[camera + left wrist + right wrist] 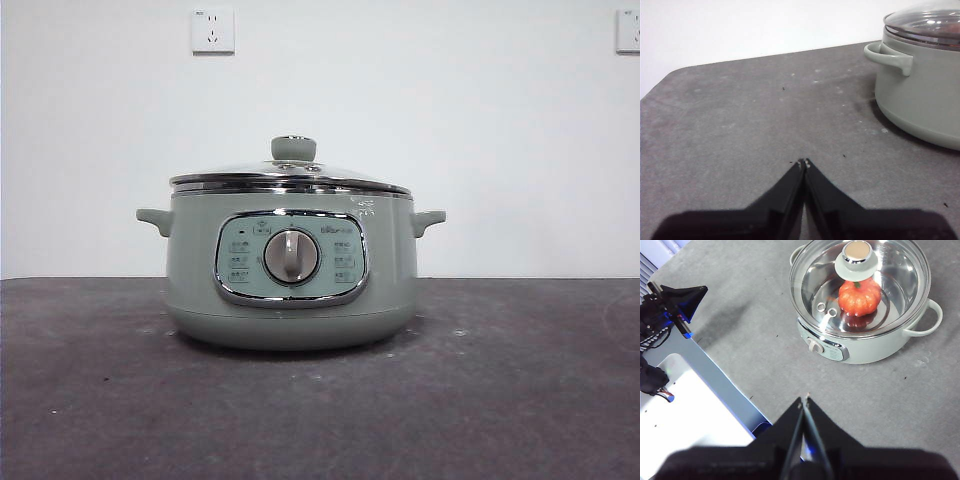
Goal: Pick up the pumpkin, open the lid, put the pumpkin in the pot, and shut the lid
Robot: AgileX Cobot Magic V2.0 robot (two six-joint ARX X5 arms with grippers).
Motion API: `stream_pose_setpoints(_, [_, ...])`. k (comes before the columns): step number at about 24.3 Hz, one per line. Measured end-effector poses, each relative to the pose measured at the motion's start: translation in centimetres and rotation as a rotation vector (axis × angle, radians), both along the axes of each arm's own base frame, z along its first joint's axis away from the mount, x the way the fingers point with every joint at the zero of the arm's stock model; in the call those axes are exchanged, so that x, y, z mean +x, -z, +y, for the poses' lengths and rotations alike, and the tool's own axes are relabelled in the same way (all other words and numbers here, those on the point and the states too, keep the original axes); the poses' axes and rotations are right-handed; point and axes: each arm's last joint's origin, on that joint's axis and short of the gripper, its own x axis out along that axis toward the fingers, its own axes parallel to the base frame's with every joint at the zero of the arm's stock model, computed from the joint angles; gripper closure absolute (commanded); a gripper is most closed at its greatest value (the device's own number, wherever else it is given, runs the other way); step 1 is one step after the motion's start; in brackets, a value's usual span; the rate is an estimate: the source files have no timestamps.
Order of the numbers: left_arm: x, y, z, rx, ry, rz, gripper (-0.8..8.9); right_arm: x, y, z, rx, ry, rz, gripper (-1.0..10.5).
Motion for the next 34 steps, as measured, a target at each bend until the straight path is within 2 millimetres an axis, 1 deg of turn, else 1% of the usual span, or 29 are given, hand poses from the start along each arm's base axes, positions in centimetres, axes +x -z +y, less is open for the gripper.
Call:
stream_pose_setpoints(14, [0.0,0.0,0.0,-0.003,-0.003,0.0,8.17,0.0,0.0,0.0,-0.003,0.002,-0.003,9.5])
stream_pose_setpoints(15, [0.0,0.0,0.0,-0.003,-0.003,0.0,8.17,0.1,-0.1,-0.4,-0.012,0.018,-0.018,9.5])
stream_pose_setpoints(17, [0.0,0.0,0.0,-0.003,-0.003,0.0,8.17,-0.3,-1.0,-1.9,0.02,0.083,-0.109,9.5])
stream_pose_setpoints(19, [0.0,0.0,0.0,-0.003,-0.004,0.0,8.17,-1.7,-2.7,-4.0,0.138,0.155,-0.297,9.5])
stream_pose_setpoints(20, [0.0,0.0,0.0,-0.003,-0.003,0.0,8.17,-2.9,-3.3,-5.1,0.197,0.177,-0.386,9.5])
stream_pose_setpoints(21, [0.0,0.0,0.0,-0.003,-0.003,0.0,8.17,-4.0,-3.1,-6.0,0.223,0.206,-0.438,9.5])
stream_pose_setpoints(23, [0.0,0.0,0.0,-0.003,-0.003,0.0,8.17,-5.8,-1.4,-7.5,0.231,0.298,-0.521,9.5])
stream_pose_setpoints(25, [0.0,0.0,0.0,-0.003,-0.003,0.0,8.17,-6.5,1.3,-8.4,0.23,0.383,-0.618,9.5])
stream_pose_setpoints(30, [0.0,0.0,0.0,-0.003,-0.003,0.0,8.17,-6.8,7.4,-9.0,0.237,0.46,-0.767,9.5])
stream_pose_setpoints(34, [0.0,0.0,0.0,-0.003,-0.003,0.0,8.17,-6.4,12.3,-9.1,0.256,0.461,-0.865,9.5])
